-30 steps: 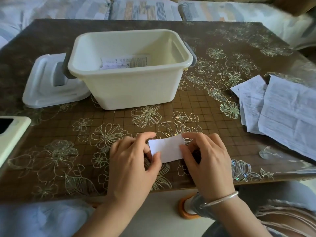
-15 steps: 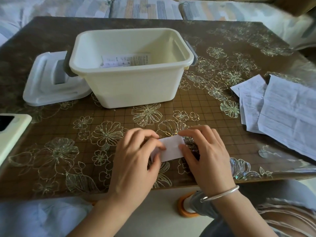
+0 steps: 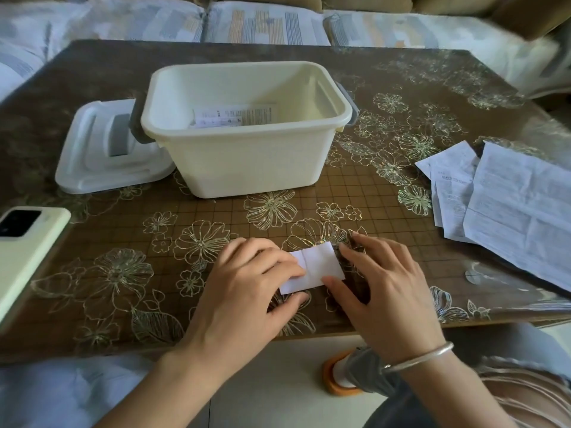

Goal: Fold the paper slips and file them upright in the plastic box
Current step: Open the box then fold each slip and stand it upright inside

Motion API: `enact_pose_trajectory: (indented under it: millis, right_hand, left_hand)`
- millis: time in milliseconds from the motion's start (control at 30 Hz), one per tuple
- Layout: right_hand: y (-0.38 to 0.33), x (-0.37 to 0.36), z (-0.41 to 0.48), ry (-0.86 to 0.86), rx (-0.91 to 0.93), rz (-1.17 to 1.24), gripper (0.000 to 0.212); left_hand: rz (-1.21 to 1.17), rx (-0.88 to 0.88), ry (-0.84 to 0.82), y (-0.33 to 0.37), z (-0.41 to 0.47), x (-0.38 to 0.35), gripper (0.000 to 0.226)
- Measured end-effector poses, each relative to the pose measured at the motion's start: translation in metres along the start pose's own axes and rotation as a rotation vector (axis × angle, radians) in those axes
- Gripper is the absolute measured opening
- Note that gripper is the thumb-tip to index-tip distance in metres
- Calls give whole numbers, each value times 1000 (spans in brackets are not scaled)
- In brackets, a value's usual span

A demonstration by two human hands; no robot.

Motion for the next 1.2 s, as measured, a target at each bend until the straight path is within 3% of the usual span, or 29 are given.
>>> enact_pose_trajectory:
  millis: [333,633,900,1033,1100,1200]
  right_hand:
    - [-7,-6,-4,19,-185,198,43]
    - [-27,7,-2,68,-225,586,27]
    - [-51,5,-15,110,59,396,22]
    - [-58,1,-21,61,185,289,41]
    - [-58,-1,-23,25,220,218,46]
    - [-59,-2,-24,-13,259,137,44]
  left_hand:
    - [-181,149,59,-23,4,-4,20]
    - [-153,157,64,-22,5,-6,22]
    - [-142,286,90,-34,-2,-2,50]
    - [-201,276,54,-34,-3,-1,64]
    - [-217,225,29,-32,-3,2,57]
    - [-226,150,39,-30,-8,8,29]
Point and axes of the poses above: each hand's wrist, its own z-axis towards the middle knuckle, its own x-axis out of the back of the hand, y = z × x, the point moved 10 cm from there along z, towards the middle knuckle
